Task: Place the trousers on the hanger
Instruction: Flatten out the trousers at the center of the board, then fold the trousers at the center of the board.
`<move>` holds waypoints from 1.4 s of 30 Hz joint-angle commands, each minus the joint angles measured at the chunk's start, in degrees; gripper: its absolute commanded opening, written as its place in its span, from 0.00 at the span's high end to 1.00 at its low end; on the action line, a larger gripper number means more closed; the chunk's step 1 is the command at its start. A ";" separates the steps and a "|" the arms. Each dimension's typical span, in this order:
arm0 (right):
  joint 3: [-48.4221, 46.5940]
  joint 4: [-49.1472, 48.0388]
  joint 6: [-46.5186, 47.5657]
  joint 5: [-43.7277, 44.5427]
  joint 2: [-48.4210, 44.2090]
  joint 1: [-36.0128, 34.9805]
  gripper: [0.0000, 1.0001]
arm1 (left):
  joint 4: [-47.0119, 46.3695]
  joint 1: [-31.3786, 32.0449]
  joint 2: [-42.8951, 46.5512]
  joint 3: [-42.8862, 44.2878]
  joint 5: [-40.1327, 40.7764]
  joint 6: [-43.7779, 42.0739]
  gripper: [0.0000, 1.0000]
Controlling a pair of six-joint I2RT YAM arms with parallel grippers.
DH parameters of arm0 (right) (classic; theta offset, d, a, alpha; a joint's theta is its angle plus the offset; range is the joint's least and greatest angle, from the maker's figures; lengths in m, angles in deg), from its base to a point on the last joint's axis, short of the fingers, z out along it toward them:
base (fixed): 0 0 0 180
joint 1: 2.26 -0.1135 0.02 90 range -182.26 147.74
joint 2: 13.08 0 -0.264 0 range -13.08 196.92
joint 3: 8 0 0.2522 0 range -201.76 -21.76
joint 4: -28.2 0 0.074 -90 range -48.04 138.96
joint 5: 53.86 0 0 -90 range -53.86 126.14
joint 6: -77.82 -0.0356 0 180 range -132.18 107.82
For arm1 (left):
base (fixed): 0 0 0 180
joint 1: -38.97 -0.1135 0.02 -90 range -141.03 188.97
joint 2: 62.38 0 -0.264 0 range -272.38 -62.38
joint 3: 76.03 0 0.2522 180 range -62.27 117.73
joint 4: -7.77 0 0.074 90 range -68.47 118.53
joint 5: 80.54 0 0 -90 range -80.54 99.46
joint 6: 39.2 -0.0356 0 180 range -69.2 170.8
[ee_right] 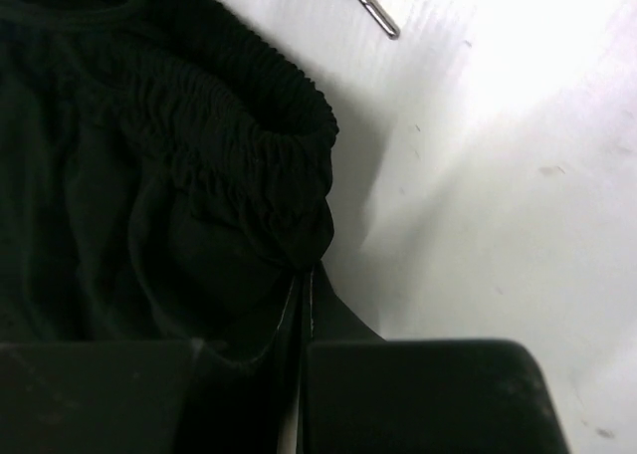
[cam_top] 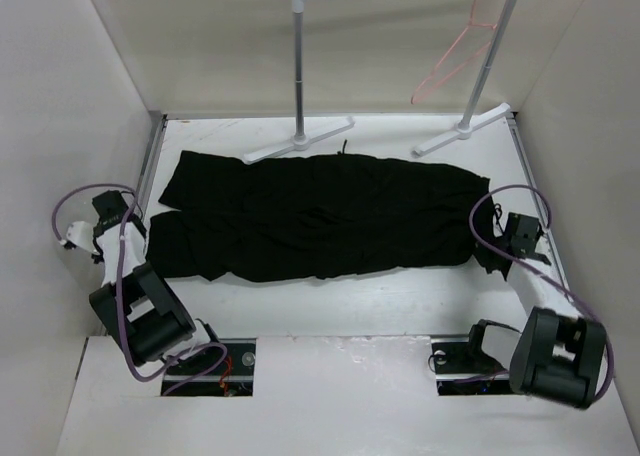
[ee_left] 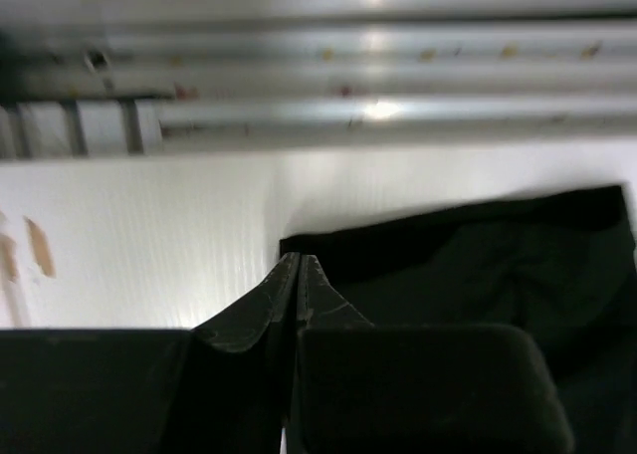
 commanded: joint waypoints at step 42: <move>0.23 12.06 4.89 -2.07 -12.38 10.58 1.00 | 7.09 0.86 3.65 4.97 5.65 -0.76 1.00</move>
